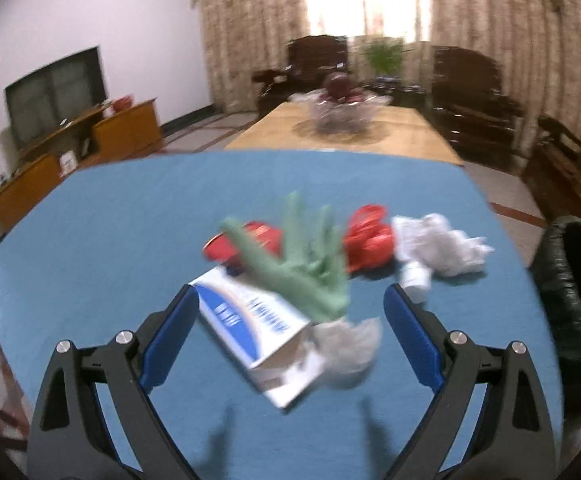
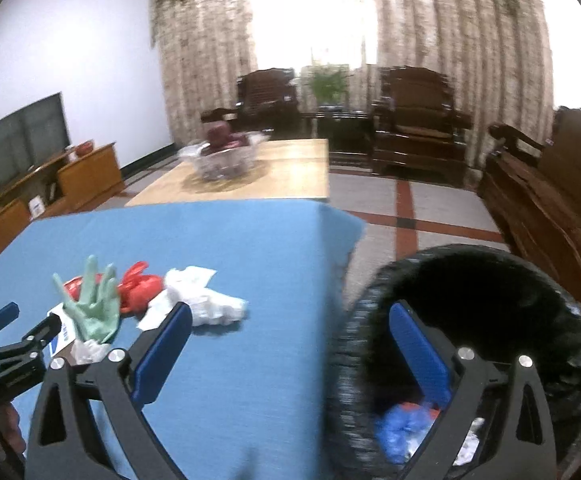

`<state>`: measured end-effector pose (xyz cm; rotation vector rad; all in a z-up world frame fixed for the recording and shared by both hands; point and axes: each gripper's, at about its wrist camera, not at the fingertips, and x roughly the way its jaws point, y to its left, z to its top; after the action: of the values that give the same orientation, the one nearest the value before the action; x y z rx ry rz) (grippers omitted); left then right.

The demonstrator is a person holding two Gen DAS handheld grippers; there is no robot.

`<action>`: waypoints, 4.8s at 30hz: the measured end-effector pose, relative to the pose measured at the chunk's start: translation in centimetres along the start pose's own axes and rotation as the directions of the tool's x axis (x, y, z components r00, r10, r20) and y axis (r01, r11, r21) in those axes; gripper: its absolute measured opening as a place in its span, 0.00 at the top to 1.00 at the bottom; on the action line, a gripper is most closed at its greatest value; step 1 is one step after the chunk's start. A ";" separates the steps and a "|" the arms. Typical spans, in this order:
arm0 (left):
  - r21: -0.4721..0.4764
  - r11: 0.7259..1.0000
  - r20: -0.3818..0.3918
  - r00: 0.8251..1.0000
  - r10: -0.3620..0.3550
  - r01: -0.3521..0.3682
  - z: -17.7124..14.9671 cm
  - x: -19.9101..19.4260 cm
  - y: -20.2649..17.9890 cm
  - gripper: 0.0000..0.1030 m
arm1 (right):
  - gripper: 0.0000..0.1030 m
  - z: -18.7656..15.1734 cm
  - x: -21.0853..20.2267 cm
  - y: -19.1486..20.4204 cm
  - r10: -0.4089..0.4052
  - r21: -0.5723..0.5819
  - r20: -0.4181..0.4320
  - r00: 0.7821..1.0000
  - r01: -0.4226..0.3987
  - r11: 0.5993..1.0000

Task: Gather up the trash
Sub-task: 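Move both tools back over the remaining trash on the table, then grasp the white alcohol-pad box with the left gripper while the right gripper grasps the green glove, then carry the box and glove over the bin and open both grippers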

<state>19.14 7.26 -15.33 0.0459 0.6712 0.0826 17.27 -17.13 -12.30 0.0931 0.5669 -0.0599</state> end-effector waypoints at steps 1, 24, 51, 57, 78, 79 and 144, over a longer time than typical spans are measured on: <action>-0.014 1.000 -0.011 1.000 0.005 -0.005 -0.3 0.4 0.5 0.12 | 0.06 -0.2 0.4 0.8 0.008 -0.010 -0.005 1.000 -0.008 1.000; -0.115 0.992 -0.164 0.986 0.038 -0.057 -2.8 3.6 5.0 0.11 | 0.06 -2.5 3.8 4.5 0.062 -0.058 -0.082 0.995 -0.067 0.996; -0.172 0.985 -0.184 0.983 -0.020 -0.013 -3.9 4.7 8.5 0.48 | 0.09 -4.0 4.9 9.6 0.154 -0.119 -0.120 0.981 -0.168 0.979; -0.155 0.987 -0.163 0.986 0.022 -0.048 -4.5 2.7 9.7 0.48 | 0.14 -4.6 4.9 12.6 0.196 -0.131 -0.116 0.974 -0.210 0.969; -0.215 0.972 -0.166 0.985 0.054 -0.089 -4.9 1.7 12.7 0.48 | 0.91 -7.1 5.5 17.1 0.305 -0.179 -0.233 0.923 -0.349 0.920; -0.213 0.973 -0.165 0.985 0.054 -0.089 -4.9 1.6 12.8 0.48 | 0.91 -7.0 5.6 17.0 0.309 -0.174 -0.235 0.922 -0.352 0.920; -0.002 0.984 0.024 0.984 -0.178 0.178 2.9 -5.4 -4.3 0.48 | 0.77 1.5 -5.2 1.3 0.182 -0.035 0.003 0.983 -0.182 0.983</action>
<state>16.98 2.41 -9.98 -0.0173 0.6483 -0.0885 13.79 -15.85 -8.08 0.1109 0.5506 0.1273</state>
